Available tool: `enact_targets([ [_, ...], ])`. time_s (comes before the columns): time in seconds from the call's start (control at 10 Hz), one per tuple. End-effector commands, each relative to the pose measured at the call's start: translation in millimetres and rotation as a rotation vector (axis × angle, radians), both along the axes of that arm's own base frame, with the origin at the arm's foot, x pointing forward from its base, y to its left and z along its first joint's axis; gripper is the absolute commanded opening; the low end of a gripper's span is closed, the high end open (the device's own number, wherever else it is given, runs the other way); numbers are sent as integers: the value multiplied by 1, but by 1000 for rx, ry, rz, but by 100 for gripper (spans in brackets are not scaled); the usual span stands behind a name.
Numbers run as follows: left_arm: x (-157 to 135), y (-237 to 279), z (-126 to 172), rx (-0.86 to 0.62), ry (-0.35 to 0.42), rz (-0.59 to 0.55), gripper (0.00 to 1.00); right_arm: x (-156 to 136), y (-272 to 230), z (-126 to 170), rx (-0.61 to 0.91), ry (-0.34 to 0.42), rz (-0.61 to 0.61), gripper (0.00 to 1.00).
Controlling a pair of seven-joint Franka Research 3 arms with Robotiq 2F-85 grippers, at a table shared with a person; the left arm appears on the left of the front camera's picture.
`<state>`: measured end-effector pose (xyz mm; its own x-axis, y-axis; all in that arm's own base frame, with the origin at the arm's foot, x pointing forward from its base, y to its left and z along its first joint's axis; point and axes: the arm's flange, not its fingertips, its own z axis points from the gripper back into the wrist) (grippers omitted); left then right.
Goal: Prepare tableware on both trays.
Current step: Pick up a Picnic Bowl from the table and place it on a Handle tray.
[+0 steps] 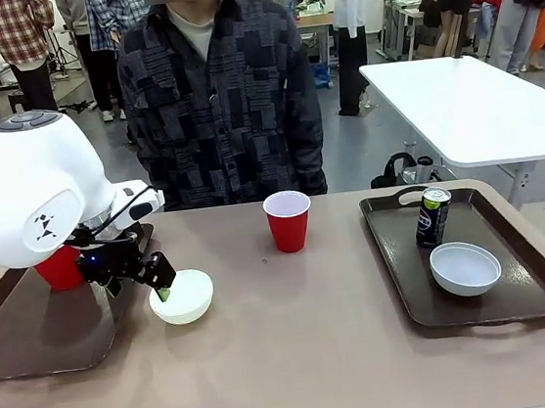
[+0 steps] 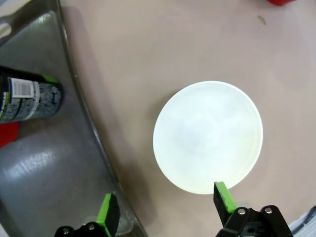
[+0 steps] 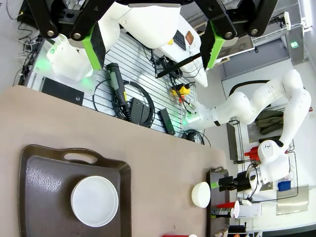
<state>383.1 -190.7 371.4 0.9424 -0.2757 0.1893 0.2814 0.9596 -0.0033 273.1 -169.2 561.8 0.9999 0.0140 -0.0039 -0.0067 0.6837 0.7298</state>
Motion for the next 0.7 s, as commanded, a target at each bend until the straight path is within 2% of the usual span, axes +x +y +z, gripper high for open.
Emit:
enact_targets([
  [0.0,-1,1,0,19,-7,-17,100,0,0,1,3,-8,2,100],
  [0.3,4,4,-4,-6,26,-23,100,0,0,1,3,-8,2,100],
  [0.6,10,2,-22,-17,69,-29,100,0,0,1,3,-8,2,100],
])
